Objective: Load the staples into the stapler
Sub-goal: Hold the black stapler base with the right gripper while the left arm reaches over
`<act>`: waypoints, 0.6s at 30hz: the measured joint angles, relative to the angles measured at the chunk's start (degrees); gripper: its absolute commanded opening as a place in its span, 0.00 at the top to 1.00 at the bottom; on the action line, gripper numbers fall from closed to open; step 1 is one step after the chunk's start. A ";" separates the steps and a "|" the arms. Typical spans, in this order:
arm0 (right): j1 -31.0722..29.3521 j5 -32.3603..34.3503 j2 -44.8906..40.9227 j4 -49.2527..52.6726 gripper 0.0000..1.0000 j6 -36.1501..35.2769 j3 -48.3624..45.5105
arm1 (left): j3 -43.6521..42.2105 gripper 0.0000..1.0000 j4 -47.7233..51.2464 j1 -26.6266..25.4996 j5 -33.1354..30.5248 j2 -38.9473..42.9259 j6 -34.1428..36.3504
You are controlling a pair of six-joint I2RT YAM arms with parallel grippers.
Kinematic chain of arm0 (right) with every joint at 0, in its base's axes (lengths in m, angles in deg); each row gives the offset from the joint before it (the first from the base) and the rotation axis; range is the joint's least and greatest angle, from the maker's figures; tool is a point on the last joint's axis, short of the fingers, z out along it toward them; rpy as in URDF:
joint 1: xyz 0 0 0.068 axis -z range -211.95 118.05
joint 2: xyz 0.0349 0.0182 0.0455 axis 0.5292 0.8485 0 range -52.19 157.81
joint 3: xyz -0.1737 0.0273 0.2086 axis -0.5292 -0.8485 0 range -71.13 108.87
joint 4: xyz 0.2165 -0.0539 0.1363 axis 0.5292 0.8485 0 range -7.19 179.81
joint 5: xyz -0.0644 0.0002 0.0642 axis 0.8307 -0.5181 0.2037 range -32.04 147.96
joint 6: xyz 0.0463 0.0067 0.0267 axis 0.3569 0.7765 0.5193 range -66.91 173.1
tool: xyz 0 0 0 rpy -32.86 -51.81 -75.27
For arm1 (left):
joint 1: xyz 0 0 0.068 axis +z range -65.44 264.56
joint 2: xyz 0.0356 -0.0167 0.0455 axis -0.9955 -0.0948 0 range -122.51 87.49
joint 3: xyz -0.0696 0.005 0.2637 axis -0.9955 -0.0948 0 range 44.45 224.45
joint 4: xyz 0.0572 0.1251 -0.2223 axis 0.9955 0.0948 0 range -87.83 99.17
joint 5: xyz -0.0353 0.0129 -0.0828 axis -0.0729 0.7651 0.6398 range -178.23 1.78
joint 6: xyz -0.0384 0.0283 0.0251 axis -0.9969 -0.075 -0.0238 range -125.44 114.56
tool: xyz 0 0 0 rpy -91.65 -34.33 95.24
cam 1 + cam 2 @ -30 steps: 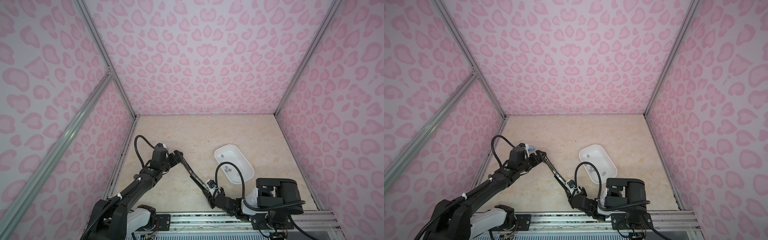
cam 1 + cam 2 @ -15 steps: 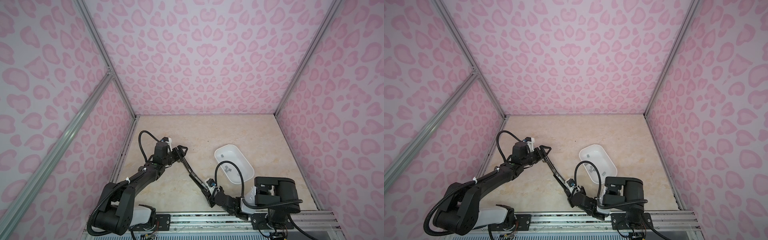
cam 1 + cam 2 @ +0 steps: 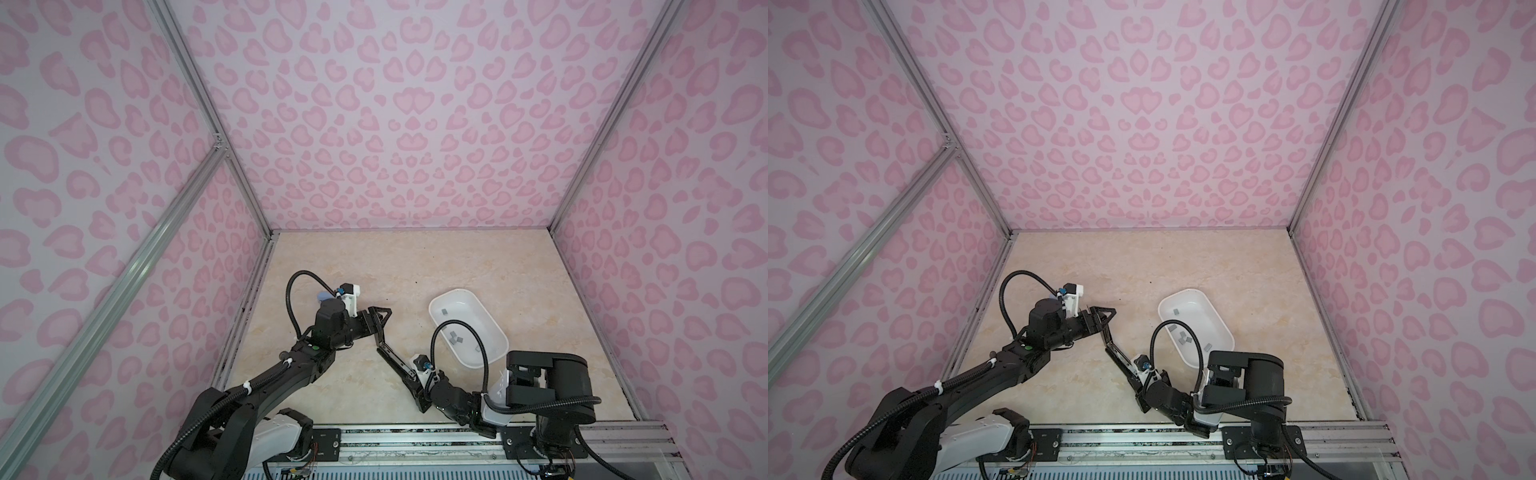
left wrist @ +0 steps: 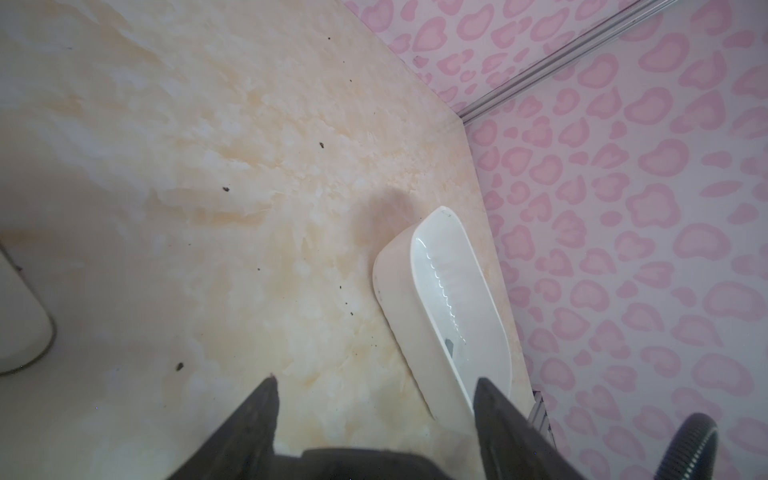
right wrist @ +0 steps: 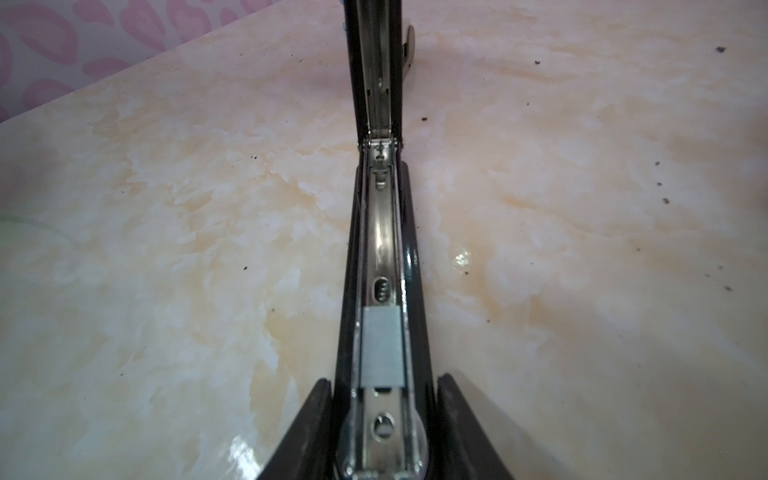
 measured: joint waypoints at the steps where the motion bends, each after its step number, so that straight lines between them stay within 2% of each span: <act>1: 0.00 -0.07 0.00 -0.02 0.63 -0.04 -0.04 | -0.81 0.25 -0.11 -0.44 -0.44 0.90 -0.59; 6: 0.02 -0.33 0.02 -0.48 0.63 -0.09 -0.33 | -4.07 0.24 -0.57 -3.32 -4.42 5.01 -1.03; 18: 0.02 -0.39 0.09 -0.74 0.63 -0.04 -0.39 | -5.40 0.22 -1.40 -10.36 -10.58 5.77 -1.70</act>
